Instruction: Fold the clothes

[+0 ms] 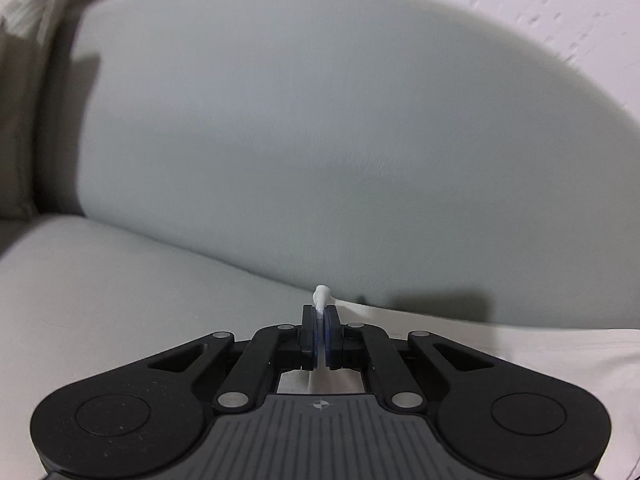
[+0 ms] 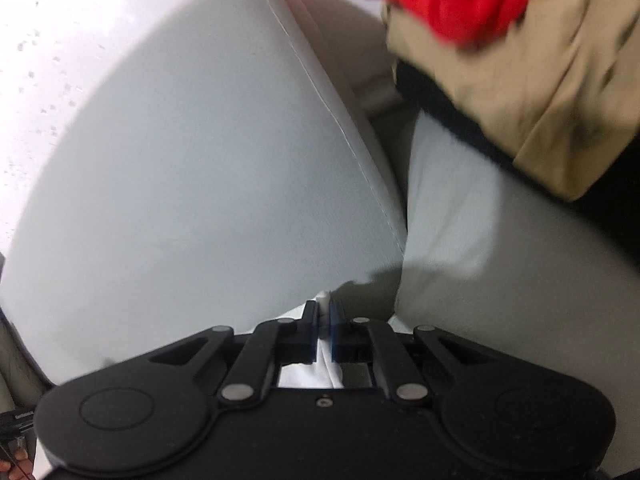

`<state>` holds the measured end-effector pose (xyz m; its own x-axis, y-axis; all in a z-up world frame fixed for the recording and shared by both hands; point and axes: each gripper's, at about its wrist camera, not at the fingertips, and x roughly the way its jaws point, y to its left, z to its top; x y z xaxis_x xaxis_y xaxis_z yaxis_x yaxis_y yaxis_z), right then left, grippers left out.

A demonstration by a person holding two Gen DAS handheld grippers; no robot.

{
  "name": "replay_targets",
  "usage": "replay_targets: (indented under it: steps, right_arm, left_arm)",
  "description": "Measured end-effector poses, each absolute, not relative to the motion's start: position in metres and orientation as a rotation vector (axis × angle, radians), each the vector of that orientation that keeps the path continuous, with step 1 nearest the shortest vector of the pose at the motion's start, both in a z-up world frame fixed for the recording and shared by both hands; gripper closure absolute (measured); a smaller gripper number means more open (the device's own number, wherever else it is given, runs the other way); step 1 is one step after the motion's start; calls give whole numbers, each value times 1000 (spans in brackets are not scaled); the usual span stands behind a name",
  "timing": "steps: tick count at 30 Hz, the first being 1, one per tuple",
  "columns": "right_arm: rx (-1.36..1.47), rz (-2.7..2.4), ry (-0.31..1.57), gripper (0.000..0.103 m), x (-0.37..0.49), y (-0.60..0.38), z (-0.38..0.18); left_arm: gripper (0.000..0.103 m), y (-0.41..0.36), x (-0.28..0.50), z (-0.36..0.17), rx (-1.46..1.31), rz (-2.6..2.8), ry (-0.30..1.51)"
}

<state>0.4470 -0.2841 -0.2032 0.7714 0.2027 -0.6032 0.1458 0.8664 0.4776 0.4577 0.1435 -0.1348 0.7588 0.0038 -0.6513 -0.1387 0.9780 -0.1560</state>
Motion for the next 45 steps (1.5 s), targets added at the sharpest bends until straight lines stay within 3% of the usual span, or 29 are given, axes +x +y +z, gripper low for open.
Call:
replay_targets:
  steps: [14, 17, 23, 27, 35, 40, 41, 45]
  right_arm:
    - [714, 74, 637, 98, 244, -290, -78]
    - [718, 77, 677, 98, 196, -288, -79]
    - [699, 18, 877, 98, 126, -291, -141]
    - [702, -28, 918, 98, 107, -282, -171]
    - [690, -20, 782, 98, 97, -296, -140]
    - [686, -53, 812, 98, 67, -306, -148]
    - [673, -61, 838, 98, 63, -304, -155]
    - [582, -64, 945, 91, 50, -296, -161]
  left_arm:
    - [100, 172, 250, -57, -366, 82, 660]
    - [100, 174, 189, -66, -383, 100, 703]
    - [100, 153, 104, -115, -278, 188, 852]
    - [100, 144, 98, -125, -256, 216, 863]
    - [100, 142, 84, -84, -258, 140, 772]
    - [99, 127, 72, -111, -142, 144, 886]
    - [98, 127, 73, -120, -134, 153, 920]
    - [70, 132, 73, -129, -92, 218, 990]
